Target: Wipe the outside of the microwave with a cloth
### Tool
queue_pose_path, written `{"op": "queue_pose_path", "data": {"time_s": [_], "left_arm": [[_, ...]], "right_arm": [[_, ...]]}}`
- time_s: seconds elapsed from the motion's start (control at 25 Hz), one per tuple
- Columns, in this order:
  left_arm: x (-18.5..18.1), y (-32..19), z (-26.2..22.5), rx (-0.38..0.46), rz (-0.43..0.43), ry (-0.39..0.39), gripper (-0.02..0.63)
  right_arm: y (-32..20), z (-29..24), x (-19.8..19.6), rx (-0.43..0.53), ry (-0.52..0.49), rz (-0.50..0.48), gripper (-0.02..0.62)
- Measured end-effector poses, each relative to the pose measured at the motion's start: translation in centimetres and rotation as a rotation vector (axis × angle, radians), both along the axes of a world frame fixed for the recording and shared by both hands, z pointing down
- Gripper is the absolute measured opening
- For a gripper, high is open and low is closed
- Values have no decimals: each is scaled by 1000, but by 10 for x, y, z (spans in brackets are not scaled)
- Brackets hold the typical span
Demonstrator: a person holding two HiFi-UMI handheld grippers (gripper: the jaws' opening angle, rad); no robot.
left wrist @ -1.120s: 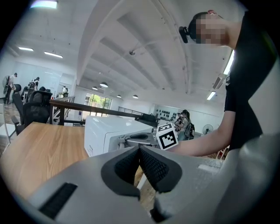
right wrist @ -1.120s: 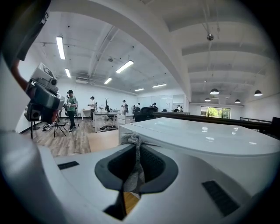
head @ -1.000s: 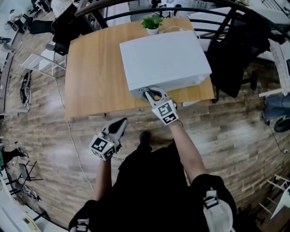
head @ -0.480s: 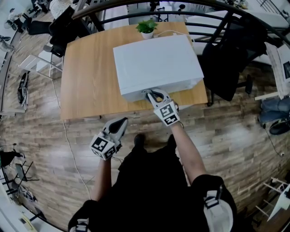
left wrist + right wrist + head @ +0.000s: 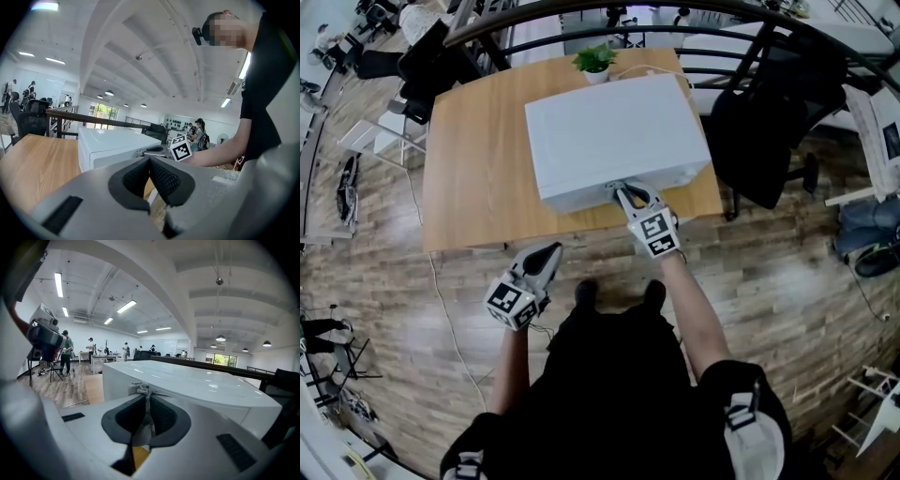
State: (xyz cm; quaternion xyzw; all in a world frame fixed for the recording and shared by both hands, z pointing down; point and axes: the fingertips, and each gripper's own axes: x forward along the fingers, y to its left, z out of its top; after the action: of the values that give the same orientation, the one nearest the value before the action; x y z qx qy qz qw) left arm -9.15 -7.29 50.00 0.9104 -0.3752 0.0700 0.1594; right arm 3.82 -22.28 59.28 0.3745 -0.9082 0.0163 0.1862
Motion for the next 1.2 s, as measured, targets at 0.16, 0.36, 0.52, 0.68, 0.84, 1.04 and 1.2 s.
{"op": "queue_pose_path", "data": {"time_s": [0.16, 0.36, 0.52, 0.68, 0.84, 1.04, 1.2], "left_arm": [[15, 1, -4, -8, 8, -11, 3], [24, 4, -4, -4, 21, -22, 3], [31, 7, -7, -10, 17, -32, 3], [40, 11, -7, -11, 19, -39, 3], [48, 14, -6, -3, 24, -39, 3], [50, 18, -6, -11, 19, -45, 3], [52, 19, -7, -6, 17, -46, 3]], "right_arm": [[-6, 0, 25, 3, 9, 29, 26], [-14, 3, 53, 9, 12, 71, 27], [-17, 1, 73, 16, 16, 96, 27], [-20, 1, 92, 21, 20, 121, 28], [-25, 1, 110, 28, 17, 152, 28], [-29, -3, 125, 36, 12, 182, 28], [-32, -4, 135, 43, 17, 201, 28]]}}
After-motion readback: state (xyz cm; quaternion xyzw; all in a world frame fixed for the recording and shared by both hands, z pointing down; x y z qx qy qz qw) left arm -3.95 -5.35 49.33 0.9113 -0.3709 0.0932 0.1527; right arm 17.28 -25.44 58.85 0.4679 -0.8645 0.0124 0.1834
